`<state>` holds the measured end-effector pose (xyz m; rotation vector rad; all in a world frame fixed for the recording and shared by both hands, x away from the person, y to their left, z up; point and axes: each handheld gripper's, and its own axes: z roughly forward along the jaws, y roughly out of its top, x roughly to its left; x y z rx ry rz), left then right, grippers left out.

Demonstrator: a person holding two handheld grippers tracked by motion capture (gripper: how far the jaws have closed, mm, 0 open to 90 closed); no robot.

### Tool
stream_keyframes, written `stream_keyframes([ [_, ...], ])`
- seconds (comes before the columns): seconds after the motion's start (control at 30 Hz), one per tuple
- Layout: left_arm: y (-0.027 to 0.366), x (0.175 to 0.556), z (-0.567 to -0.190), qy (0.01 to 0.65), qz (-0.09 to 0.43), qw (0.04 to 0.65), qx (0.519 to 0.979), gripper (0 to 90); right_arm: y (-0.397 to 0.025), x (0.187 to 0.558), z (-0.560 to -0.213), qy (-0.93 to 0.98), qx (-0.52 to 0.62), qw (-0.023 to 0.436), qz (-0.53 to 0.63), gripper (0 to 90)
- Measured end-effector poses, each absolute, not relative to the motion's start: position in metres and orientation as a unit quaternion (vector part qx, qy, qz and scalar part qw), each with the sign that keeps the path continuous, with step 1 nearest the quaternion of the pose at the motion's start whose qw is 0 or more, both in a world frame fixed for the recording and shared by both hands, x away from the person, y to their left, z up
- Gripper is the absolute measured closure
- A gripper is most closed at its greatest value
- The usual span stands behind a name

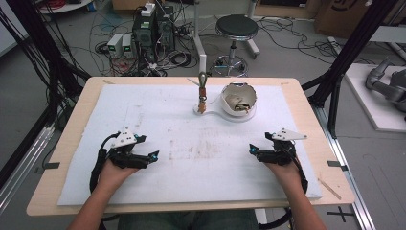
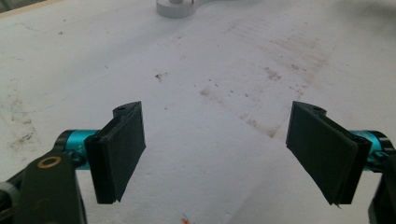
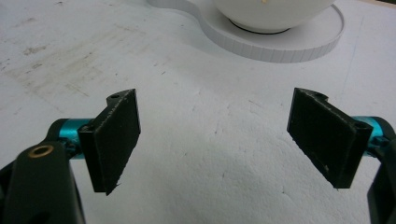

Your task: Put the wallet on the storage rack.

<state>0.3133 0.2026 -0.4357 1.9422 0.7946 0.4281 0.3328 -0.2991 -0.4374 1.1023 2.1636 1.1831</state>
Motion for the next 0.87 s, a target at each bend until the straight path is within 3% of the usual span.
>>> stream_keyframes([
  [0.87, 0.2046, 0.3145, -0.436, 0.332, 0.177, 0.475, 0.796, 19.6, -0.2984, 0.3332, -0.437, 0.781, 0.404, 0.223, 0.422, 17.5],
])
